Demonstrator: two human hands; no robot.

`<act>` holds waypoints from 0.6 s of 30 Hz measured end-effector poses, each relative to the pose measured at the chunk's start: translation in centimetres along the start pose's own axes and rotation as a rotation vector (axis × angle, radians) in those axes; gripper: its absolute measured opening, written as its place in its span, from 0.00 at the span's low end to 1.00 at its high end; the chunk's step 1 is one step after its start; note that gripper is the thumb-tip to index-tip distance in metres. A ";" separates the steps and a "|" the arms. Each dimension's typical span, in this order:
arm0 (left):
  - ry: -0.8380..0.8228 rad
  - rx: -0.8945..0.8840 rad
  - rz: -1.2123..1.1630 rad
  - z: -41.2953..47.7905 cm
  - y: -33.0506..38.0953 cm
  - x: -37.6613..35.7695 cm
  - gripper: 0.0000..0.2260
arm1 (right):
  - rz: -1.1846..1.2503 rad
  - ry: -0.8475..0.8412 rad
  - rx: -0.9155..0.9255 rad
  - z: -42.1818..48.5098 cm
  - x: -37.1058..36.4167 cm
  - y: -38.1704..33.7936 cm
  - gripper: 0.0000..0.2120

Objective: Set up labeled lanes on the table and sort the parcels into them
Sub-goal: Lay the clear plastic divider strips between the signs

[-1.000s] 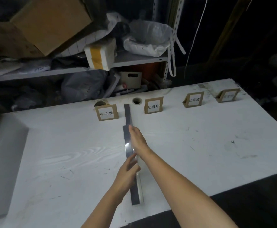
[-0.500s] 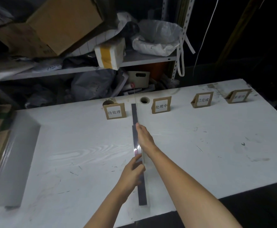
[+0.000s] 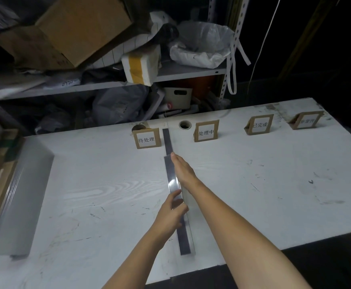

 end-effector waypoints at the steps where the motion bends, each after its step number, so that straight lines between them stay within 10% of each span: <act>1: 0.004 0.000 -0.001 0.1 0.0 -0.1 0.25 | -0.006 -0.008 -0.003 0.0 0.1 0.0 0.28; 18: 0.009 0.040 0.069 0.4 -1.0 0.5 0.22 | -0.043 -0.015 -0.027 -0.3 0.5 -0.1 0.29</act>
Point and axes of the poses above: each hand's wrist, its own z-axis towards the middle knuckle, its own x-axis out of the back of the hand, y = z × x, the point moved 3 cm from there along z, towards the middle knuckle, and after that the axes turned 14 degrees about -y, right-handed, at the moved point
